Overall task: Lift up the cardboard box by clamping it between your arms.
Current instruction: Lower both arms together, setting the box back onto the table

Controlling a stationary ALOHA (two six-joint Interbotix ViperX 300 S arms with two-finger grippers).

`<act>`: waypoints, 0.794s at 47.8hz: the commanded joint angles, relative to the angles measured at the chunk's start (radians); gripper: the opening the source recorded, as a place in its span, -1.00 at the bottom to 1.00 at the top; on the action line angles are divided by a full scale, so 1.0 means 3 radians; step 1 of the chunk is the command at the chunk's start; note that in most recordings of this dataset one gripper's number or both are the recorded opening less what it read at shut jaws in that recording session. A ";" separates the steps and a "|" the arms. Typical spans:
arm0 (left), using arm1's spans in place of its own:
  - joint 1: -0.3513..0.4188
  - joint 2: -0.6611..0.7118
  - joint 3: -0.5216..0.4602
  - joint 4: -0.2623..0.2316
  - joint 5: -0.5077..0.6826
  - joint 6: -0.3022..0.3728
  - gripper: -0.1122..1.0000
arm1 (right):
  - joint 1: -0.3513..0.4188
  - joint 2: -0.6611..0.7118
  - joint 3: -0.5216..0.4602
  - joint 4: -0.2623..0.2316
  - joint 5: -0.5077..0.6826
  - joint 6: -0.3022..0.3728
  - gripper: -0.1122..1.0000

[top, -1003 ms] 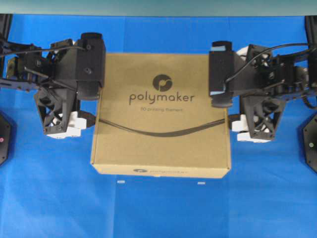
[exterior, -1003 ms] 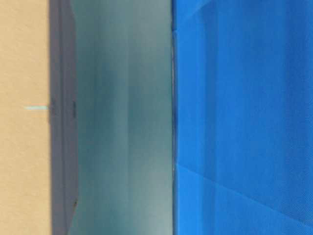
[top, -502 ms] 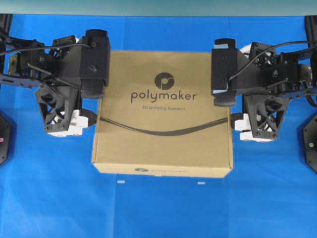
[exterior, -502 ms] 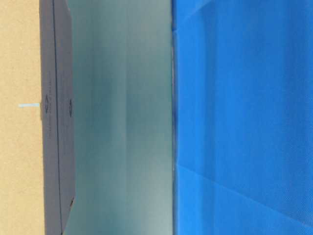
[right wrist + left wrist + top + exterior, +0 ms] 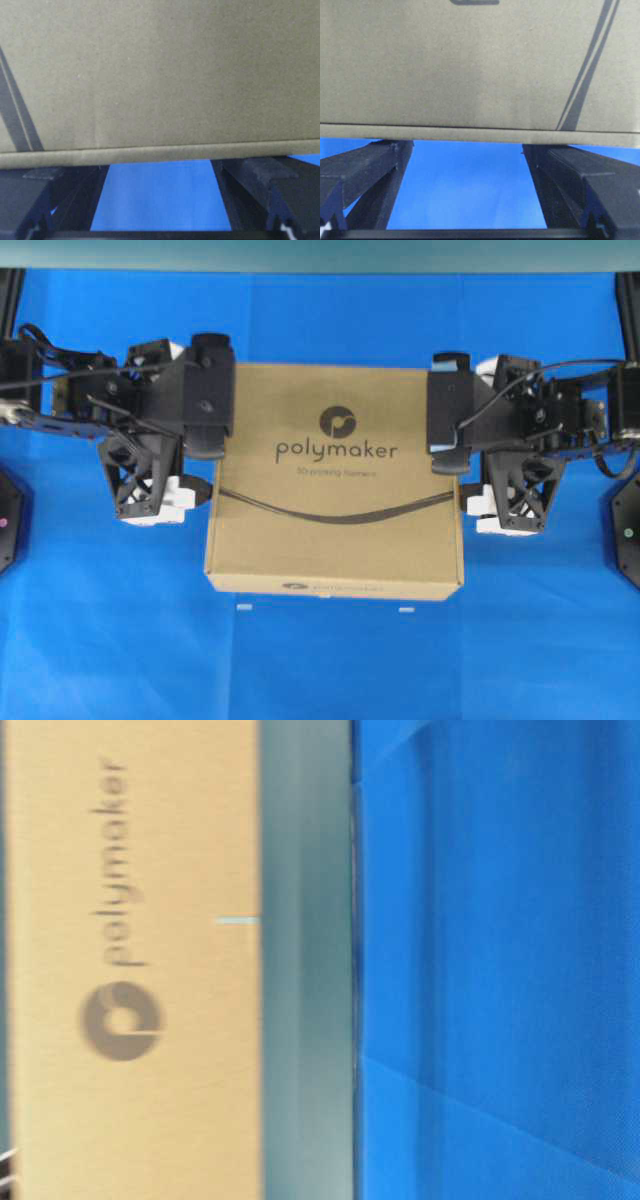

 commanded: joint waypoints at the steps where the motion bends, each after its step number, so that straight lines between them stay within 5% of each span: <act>1: -0.0020 0.0015 -0.0020 0.0000 -0.0251 0.0051 0.75 | 0.0000 -0.0026 0.0051 0.0015 -0.0307 -0.0005 0.99; 38: -0.0026 0.0573 0.0430 -0.0005 -0.0890 0.0092 0.75 | -0.0036 0.0394 0.0649 0.0015 -0.1243 -0.0010 0.99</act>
